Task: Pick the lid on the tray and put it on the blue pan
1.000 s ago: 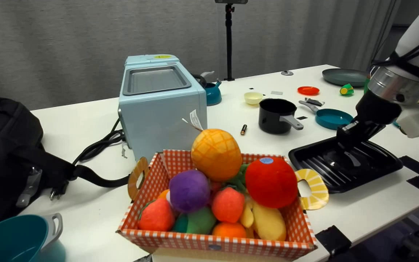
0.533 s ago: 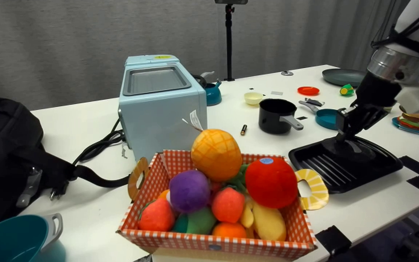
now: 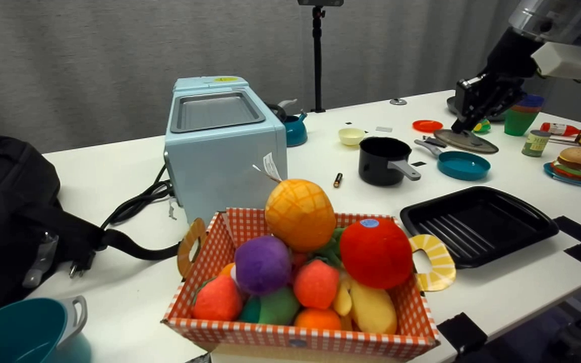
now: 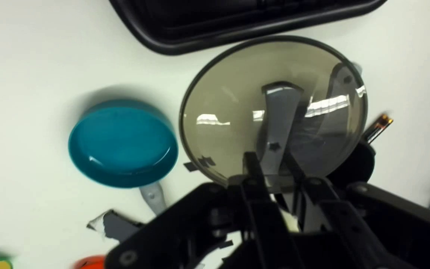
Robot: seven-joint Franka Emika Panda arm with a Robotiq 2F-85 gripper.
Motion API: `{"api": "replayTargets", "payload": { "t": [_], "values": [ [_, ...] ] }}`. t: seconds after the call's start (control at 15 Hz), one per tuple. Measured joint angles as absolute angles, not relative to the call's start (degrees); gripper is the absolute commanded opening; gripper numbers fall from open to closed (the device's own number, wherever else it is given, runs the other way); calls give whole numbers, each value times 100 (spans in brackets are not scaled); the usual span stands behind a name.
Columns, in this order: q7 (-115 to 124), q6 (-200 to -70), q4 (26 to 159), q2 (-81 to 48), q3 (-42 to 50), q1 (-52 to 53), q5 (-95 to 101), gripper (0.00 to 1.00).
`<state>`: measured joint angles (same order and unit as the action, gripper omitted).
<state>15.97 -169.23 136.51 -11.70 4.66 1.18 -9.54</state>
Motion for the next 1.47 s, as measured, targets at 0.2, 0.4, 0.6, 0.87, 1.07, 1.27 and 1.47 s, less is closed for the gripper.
{"api": "replayTargets", "payload": {
  "t": [0.2,0.4,0.6,0.87,1.07,1.27,1.47],
  "values": [
    [1597,-16931,13376,-1227,757,-8,-900,5],
    [1597,-16932,13056,-1425,1029,-131,-814,5],
    [1598,-16935,12748,-1801,1293,-164,-645,5],
    [1598,-16948,12398,-2432,1423,-163,-482,5],
    [1597,-16950,12124,-2888,1420,-113,-424,5],
    [1597,-16950,11818,-3285,1417,-33,-412,5],
    [1597,-16949,11586,-3570,1419,8,-412,5]
  ]
}}
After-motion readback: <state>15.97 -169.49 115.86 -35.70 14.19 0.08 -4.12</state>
